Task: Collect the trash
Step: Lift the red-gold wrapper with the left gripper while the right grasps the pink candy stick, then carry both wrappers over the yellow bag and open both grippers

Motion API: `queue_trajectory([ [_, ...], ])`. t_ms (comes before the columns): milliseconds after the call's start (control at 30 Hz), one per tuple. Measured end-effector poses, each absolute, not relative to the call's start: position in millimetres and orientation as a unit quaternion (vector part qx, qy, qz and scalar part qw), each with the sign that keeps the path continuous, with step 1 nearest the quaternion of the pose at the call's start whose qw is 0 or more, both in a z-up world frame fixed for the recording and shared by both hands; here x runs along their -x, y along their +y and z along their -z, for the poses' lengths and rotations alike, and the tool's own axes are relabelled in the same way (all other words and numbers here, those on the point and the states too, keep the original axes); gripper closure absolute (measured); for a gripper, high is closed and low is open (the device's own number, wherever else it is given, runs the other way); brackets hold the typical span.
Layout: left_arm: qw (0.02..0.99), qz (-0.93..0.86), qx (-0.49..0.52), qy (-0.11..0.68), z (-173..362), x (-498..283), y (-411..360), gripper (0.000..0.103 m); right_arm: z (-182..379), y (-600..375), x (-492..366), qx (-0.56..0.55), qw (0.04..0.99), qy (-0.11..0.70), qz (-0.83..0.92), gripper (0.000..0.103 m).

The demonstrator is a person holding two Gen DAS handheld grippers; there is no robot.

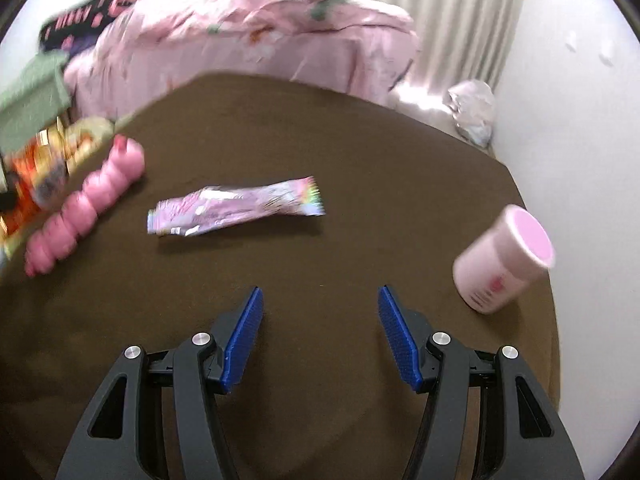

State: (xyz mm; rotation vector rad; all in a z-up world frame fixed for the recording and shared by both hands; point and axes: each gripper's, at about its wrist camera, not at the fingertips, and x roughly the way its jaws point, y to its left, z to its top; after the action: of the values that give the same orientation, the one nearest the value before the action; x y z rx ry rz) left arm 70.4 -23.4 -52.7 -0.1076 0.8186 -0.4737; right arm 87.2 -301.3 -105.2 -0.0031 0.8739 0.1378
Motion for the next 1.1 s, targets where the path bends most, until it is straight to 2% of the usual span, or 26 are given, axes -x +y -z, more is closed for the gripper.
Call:
queue_trajectory([
  [167, 0.889, 0.234, 0.042, 0.392, 52.2, -67.3, -30.5, 0.083, 107.3, -307.4, -109.4, -0.153, 0.878, 0.432, -0.137, 0.047],
  [300, 0.894, 0.229, 0.036, 0.383, 46.2, -65.4, -27.7, 0.083, 120.1, -298.8, -147.2, -0.19, 0.861, 0.451, -0.139, 0.046],
  [500, 0.898, 0.214, 0.045, 0.382, 45.0, -69.8, -14.4, 0.083, 118.9, -270.5, -188.7, -0.145, 0.862, 0.462, -0.149, 0.047],
  [733, 0.897, 0.206, 0.055, 0.388, 49.8, -74.4, -6.5, 0.083, 117.9, -227.4, -195.5, 0.022, 0.88, 0.447, -0.158, 0.047],
  [867, 0.898, 0.204, 0.058, 0.386, 50.2, -74.6, -3.1, 0.083, 114.6, -235.9, -185.8, 0.028, 0.888, 0.442, -0.121, 0.047],
  [900, 0.898, 0.203, 0.061, 0.386, 50.3, -74.9, -2.3, 0.083, 113.5, -240.1, -181.1, 0.019, 0.89, 0.438, -0.126, 0.057],
  [933, 0.898, 0.202, 0.062, 0.385, 50.1, -75.0, -1.8, 0.083, 115.0, -243.3, -176.9, 0.013, 0.888, 0.439, -0.135, 0.077],
  [1100, 0.903, 0.195, 0.061, 0.378, 47.4, -75.1, 1.2, 0.083, 106.7, -244.4, -167.8, -0.002, 0.885, 0.435, -0.168, 0.089],
])
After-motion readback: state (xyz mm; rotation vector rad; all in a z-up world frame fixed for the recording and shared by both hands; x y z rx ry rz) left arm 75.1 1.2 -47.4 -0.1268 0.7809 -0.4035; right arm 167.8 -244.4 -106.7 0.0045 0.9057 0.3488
